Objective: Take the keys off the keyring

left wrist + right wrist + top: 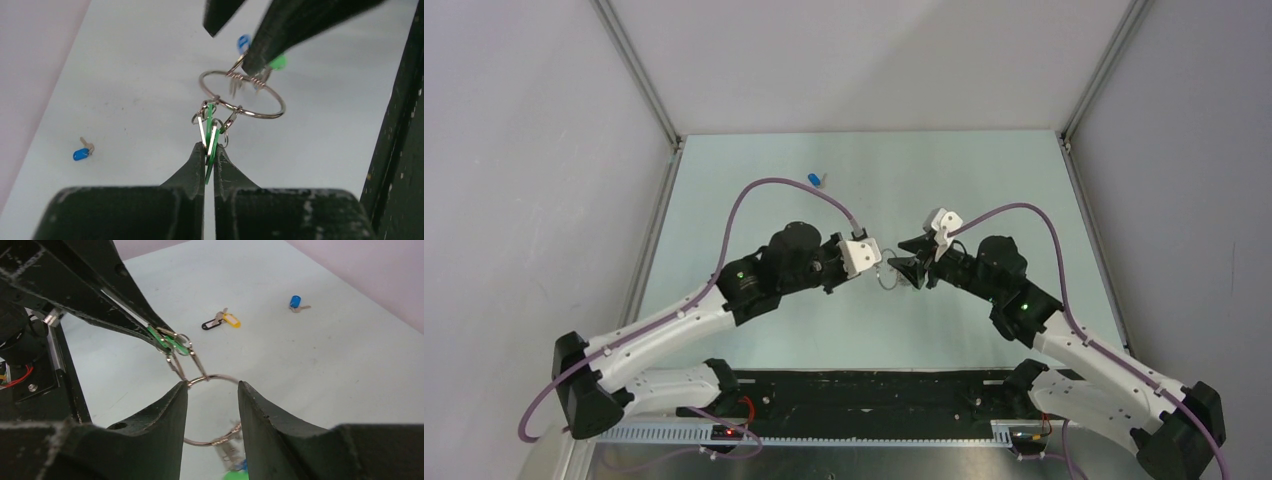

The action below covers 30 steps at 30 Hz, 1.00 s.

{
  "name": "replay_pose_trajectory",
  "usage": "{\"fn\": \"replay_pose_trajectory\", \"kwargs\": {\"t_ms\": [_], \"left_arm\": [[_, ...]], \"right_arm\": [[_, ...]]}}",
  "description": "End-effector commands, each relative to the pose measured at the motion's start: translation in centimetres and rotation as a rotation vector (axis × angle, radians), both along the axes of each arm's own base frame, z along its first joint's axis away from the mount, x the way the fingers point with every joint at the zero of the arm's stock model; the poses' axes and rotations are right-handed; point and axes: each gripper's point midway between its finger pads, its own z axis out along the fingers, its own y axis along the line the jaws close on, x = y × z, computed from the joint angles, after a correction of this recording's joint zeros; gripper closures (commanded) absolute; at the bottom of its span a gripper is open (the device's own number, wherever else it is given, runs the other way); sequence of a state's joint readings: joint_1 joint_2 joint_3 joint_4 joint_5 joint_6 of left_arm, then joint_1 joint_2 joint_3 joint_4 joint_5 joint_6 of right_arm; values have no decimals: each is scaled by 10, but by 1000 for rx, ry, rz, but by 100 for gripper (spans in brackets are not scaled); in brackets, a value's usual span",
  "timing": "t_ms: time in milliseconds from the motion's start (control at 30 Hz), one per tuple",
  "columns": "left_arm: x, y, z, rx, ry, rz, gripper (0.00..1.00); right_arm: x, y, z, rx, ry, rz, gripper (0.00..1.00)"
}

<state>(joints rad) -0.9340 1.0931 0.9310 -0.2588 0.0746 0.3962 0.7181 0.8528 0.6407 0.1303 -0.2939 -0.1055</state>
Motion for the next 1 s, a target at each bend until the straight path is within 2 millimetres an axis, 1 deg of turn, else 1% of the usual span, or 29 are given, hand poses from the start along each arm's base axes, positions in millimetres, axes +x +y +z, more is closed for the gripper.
{"fn": "replay_pose_trajectory", "kwargs": {"t_ms": [0,33,100,133,200,400,500,667,800,967], "left_arm": [[-14,22,16,130,-89,-76,100],[-19,25,15,161,-103,-103,100],[-24,27,18,182,-129,-137,100],[-26,27,18,182,-132,-152,100],[-31,27,23,170,-152,-184,100],[-39,31,40,151,-240,-236,100],[-44,34,49,139,-286,-264,100],[-56,33,58,118,-343,-337,100],[-63,30,61,107,-365,-384,100],[-71,28,61,98,-377,-426,100]], "right_arm": [[-4,10,14,45,-77,66,54],[-5,12,16,51,-92,79,54],[-14,19,16,51,-117,152,54],[-23,26,15,48,-128,207,54],[-31,35,11,26,-158,254,54],[-46,51,0,-25,-214,339,53],[-49,56,-4,-36,-221,369,50],[-50,61,-4,-42,-260,385,48],[-49,64,-2,-39,-284,385,47],[-53,69,-1,-34,-306,408,46]]}}
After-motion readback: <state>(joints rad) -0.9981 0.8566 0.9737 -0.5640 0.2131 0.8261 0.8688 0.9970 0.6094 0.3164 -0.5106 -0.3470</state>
